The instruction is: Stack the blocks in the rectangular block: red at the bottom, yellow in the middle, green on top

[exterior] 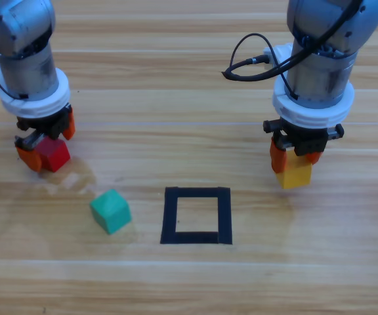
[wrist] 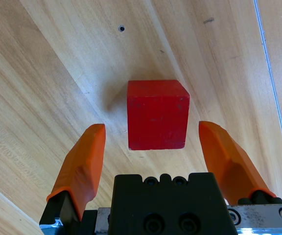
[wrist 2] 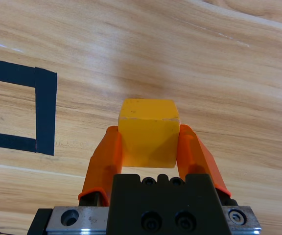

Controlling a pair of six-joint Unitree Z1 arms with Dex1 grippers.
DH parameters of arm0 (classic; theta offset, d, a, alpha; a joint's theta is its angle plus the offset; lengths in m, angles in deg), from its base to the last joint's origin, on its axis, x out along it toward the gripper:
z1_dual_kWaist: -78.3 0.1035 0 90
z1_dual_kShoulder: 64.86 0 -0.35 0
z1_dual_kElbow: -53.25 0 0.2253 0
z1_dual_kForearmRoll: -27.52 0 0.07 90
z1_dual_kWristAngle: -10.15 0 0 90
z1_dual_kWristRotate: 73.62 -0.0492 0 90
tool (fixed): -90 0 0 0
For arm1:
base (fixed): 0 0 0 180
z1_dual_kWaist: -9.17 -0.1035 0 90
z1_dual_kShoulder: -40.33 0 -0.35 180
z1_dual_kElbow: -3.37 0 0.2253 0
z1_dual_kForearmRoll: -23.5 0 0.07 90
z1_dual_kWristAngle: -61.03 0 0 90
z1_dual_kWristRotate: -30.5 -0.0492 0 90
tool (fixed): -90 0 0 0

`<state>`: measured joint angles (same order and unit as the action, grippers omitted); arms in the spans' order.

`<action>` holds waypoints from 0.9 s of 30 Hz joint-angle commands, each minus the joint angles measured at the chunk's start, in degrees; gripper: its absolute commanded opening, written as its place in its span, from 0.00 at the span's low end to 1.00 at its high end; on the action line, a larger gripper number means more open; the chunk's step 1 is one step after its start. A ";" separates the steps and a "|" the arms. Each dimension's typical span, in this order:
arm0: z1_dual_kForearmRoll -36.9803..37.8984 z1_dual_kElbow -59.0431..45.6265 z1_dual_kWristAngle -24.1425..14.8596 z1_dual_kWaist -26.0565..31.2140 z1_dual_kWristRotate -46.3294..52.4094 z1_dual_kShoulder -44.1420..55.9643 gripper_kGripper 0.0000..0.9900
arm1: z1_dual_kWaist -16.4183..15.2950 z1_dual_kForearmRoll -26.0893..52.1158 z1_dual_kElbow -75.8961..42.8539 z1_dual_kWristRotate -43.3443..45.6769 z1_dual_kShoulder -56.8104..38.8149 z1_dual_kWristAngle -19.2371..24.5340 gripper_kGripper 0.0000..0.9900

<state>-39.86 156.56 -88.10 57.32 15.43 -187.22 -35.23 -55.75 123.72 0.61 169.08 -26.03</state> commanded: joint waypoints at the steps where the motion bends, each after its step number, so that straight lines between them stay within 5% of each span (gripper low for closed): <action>1: -0.54 0.02 0.08 1.38 -0.99 -2.72 0.81 | 1.07 0.36 -1.63 0.53 -0.51 -0.74 0.11; 13: -0.46 -0.59 0.25 3.31 -2.22 -3.07 0.76 | 1.07 0.36 -2.07 0.53 -0.95 -0.74 0.11; 21: -0.54 -0.95 0.78 3.40 -3.10 -4.21 0.53 | 1.07 0.45 -2.24 0.53 -1.31 -0.74 0.11; 27: -0.54 -0.24 1.04 3.23 -3.19 -5.70 0.50 | 1.07 0.53 -2.60 0.70 -1.57 -0.66 0.11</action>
<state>-39.86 156.50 -87.66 59.56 12.83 -189.36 -35.23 -55.75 122.61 0.63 169.07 -26.03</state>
